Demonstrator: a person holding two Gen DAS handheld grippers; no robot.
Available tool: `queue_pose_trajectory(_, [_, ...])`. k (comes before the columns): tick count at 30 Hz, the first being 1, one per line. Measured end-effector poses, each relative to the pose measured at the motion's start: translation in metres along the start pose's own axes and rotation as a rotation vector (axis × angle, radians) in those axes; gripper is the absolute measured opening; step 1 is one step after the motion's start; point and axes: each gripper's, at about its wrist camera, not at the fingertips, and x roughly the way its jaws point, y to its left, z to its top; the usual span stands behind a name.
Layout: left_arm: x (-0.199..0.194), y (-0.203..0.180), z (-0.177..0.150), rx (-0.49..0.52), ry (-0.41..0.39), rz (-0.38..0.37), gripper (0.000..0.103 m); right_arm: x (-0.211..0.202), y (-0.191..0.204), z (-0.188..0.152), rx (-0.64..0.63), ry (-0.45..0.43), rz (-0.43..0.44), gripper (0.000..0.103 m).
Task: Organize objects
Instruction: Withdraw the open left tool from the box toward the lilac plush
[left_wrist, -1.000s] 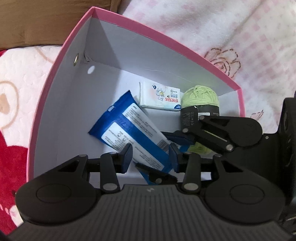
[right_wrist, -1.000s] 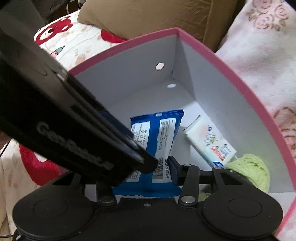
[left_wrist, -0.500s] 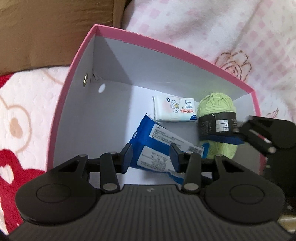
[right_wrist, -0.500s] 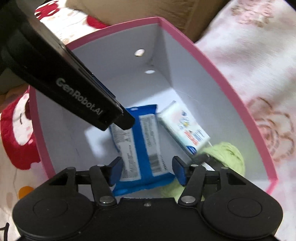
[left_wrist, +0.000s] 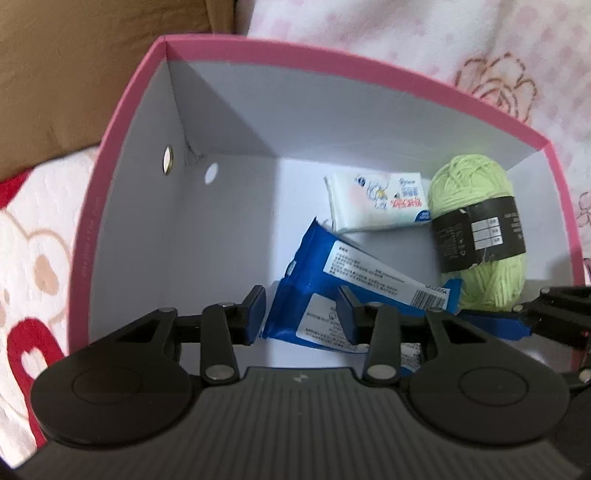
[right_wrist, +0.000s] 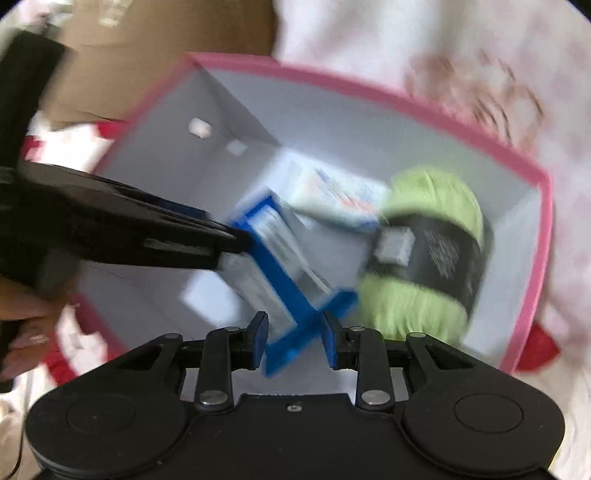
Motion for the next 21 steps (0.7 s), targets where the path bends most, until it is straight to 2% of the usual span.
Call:
queue_pose_trajectory(3, [0.002, 0.001, 0.001, -0.006, 0.013, -0.001, 0.037, 0.011, -0.006, -0.004, 0.063, 0.025, 0.034, 0.052])
queue_pose_trajectory(6, [0.001, -0.001, 0.0, 0.009, 0.022, -0.001, 0.034, 0.023, -0.011, -0.005, 0.13, 0.036, 0.056, 0.053])
queue_pose_trajectory(7, [0.001, -0.002, -0.002, 0.009, 0.031, -0.017, 0.032, 0.025, -0.009, -0.007, 0.13, 0.035, 0.049, 0.051])
queue_pose_trajectory(8, [0.0, -0.002, -0.004, 0.006, 0.047, -0.038, 0.032, 0.023, -0.007, -0.008, 0.123, 0.033, 0.038, 0.044])
queue_pose_trajectory(11, [0.0, -0.004, -0.011, 0.018, 0.06, -0.053, 0.032, 0.02, -0.001, -0.011, 0.106, 0.025, -0.001, 0.032])
queue_pose_trajectory(13, [0.001, 0.0, -0.016, -0.01, 0.081, -0.092, 0.031, 0.015, 0.005, -0.012, 0.066, 0.007, -0.059, 0.031])
queue_pose_trajectory(15, [0.0, 0.002, -0.019, -0.025, 0.068, -0.089, 0.031, 0.013, 0.012, -0.014, 0.009, -0.002, -0.126, 0.029])
queue_pose_trajectory(21, [0.001, 0.0, -0.025, -0.045, 0.04, -0.086, 0.03, 0.019, 0.007, -0.02, 0.014, 0.006, -0.165, 0.029])
